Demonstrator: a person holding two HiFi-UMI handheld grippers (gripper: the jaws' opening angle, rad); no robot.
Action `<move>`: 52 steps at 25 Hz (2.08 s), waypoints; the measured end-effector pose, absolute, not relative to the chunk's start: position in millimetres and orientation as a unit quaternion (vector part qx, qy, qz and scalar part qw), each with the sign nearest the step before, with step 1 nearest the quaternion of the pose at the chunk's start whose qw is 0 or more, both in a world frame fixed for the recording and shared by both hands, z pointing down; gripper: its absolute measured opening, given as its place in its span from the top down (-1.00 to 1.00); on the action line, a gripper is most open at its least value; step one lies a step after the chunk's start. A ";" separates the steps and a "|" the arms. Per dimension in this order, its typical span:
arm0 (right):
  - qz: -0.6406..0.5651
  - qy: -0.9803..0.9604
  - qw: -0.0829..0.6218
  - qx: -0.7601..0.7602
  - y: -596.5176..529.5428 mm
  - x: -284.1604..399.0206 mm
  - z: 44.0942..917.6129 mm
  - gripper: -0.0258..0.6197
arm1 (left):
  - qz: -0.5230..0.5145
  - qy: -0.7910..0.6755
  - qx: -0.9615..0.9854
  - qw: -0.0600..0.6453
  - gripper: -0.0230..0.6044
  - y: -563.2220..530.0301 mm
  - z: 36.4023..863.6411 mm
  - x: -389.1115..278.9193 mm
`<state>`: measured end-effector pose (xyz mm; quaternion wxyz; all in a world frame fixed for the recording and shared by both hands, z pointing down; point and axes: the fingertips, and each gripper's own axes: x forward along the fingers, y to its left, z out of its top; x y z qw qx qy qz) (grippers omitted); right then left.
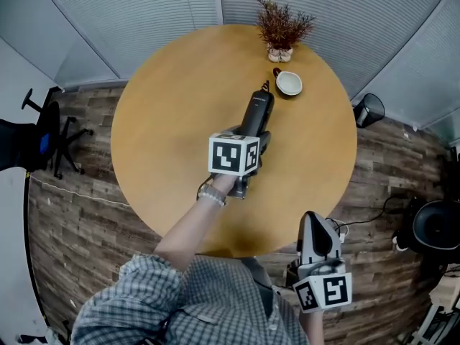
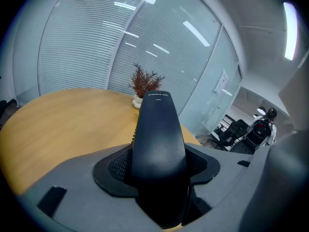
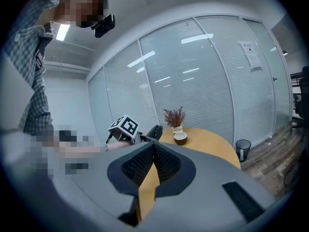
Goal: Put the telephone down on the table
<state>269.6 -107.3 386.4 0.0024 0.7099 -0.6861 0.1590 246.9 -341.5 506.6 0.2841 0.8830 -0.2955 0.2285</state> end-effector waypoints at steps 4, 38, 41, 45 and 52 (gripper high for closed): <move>0.172 -0.677 0.007 0.716 -112.6 270.8 394.4 0.90 | 0.244 -0.299 0.878 0.283 0.05 -363.0 525.4 258.2; 0.217 -0.628 0.015 0.748 -119.4 288.6 426.0 0.90 | 0.439 -0.317 0.830 0.137 0.04 -417.8 640.1 296.7; 0.218 -0.629 0.016 0.746 -118.4 288.2 426.8 0.90 | 0.452 -0.306 0.829 0.124 0.00 -418.7 644.1 297.5; 0.217 -0.631 0.016 0.745 -115.0 285.5 424.6 0.90 | 0.439 -0.301 0.834 0.144 -0.04 -415.3 640.4 295.9; 0.208 -0.642 0.021 0.738 -114.4 283.1 418.0 0.90 | 0.388 -0.295 0.861 0.146 -0.05 -401.8 607.5 291.8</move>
